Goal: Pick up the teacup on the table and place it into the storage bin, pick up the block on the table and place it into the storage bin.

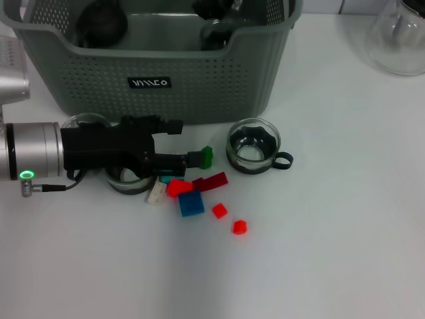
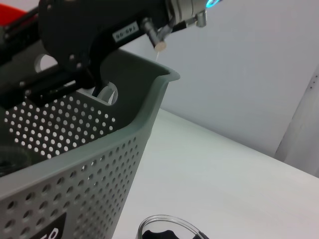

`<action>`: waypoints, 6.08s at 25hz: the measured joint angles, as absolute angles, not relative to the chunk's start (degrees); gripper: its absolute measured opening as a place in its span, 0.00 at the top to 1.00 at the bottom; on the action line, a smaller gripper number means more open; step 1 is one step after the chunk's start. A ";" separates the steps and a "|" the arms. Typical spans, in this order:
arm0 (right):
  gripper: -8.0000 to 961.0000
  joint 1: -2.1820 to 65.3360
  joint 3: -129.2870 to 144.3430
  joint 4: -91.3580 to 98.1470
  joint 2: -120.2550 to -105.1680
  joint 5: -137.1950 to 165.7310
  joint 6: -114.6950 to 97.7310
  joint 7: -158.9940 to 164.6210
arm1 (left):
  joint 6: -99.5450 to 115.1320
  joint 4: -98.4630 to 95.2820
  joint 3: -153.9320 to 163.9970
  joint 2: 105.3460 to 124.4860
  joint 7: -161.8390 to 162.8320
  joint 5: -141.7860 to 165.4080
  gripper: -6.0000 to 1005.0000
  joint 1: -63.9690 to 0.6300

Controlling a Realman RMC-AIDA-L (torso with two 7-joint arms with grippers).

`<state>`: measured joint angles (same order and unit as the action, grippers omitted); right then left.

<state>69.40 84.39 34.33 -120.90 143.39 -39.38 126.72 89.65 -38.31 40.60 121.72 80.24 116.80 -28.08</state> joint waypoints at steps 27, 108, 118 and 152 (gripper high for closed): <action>0.03 40.94 69.56 94.52 -120.15 118.46 -90.79 127.83 | 89.46 -38.32 40.60 121.35 80.24 116.81 0.14 -27.73; 0.93 54.43 101.98 52.39 -120.42 137.95 -75.56 130.61 | 87.56 -36.91 40.69 121.31 79.98 117.21 0.14 -27.23; 0.91 45.90 91.48 72.45 -120.24 140.41 -90.86 133.16 | 87.90 -36.83 40.75 121.11 79.98 117.25 0.14 -26.63; 0.85 71.51 67.53 42.94 -119.97 138.46 -58.48 118.08 | 87.26 -36.11 40.71 121.56 78.50 117.17 0.14 -26.87</action>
<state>71.51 67.53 42.94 -119.97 138.46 -58.48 118.08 87.26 -36.11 40.71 121.56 78.50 117.17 -26.87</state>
